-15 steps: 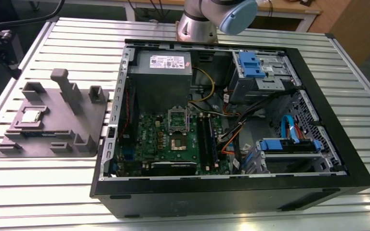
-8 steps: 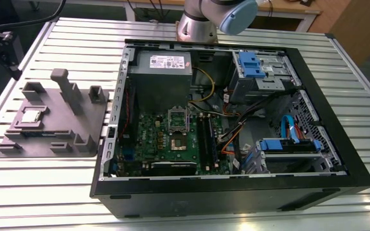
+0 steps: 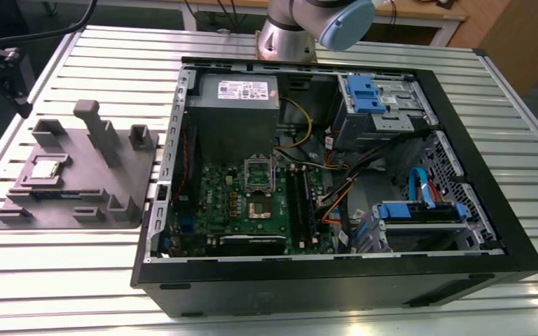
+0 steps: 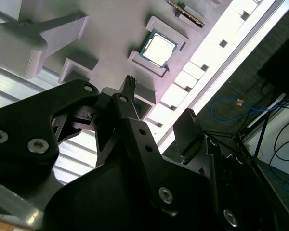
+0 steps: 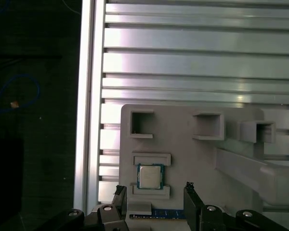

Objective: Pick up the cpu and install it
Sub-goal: 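Pick up the cpu and move it towards the insertion slot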

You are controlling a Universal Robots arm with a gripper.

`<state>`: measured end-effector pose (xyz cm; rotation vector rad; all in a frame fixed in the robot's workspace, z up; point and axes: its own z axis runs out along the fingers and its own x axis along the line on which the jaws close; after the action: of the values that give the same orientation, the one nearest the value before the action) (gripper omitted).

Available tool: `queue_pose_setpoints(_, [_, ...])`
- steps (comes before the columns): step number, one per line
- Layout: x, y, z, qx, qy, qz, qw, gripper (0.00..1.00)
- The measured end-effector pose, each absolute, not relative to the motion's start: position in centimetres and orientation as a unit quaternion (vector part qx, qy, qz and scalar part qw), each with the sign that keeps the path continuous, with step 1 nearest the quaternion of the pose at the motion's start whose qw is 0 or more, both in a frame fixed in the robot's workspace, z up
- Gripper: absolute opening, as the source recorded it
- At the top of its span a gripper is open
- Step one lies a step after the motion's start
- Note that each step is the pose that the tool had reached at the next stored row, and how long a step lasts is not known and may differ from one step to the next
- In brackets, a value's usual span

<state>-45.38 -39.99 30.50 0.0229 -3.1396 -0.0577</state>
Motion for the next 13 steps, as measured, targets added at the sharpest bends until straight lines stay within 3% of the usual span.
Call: queue_pose_setpoints(13, [-45.38, -39.98, 30.16, 0.007, -1.0, -0.015, 0.001, 0.59])
